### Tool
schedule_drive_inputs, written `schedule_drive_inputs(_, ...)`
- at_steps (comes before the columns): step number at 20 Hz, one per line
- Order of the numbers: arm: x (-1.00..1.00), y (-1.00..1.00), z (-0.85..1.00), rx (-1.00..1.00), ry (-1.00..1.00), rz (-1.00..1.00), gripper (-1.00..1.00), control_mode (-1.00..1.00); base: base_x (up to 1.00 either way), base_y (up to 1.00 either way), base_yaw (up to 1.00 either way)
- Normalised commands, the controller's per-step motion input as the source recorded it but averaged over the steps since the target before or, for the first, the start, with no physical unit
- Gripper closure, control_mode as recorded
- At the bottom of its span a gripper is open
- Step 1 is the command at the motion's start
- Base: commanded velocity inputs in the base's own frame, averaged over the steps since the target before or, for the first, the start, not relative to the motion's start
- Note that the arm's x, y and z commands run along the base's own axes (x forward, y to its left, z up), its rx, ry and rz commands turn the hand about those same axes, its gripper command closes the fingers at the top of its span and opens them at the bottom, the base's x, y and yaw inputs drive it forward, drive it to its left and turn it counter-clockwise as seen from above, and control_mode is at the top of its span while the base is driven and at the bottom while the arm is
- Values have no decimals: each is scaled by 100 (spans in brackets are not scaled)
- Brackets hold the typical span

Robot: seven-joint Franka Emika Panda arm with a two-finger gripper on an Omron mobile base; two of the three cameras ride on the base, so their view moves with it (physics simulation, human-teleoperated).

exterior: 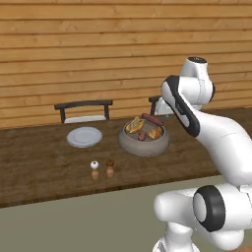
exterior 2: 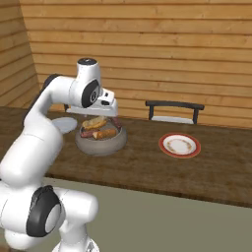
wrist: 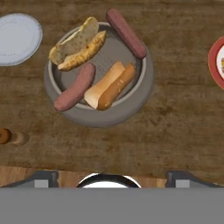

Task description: Place one bun and one sausage from the bowl on each plate.

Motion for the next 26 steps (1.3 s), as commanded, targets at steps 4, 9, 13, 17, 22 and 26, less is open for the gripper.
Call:
schedule_drive_inputs(4, 80, -4, -39, -8, 0, 13, -100, -100, 0, 0, 0)
schedule_drive_inputs(9, 70, 0, -58, -16, 0, 19, -100, -100, 0, 0, 0)
schedule_drive_inputs(13, 58, 0, -44, -8, -8, 13, -100, -100, 0, 0, 0)
schedule_drive_inputs(17, 56, -1, -40, 0, -13, 2, -100, -100, 0, 0, 0)
schedule_drive_inputs(22, 69, -4, -29, 0, 1, 0, -100, -100, 0, 0, 0)
schedule_drive_inputs(26, 65, -10, -14, 0, 4, 0, -100, -100, 0, 0, 0)
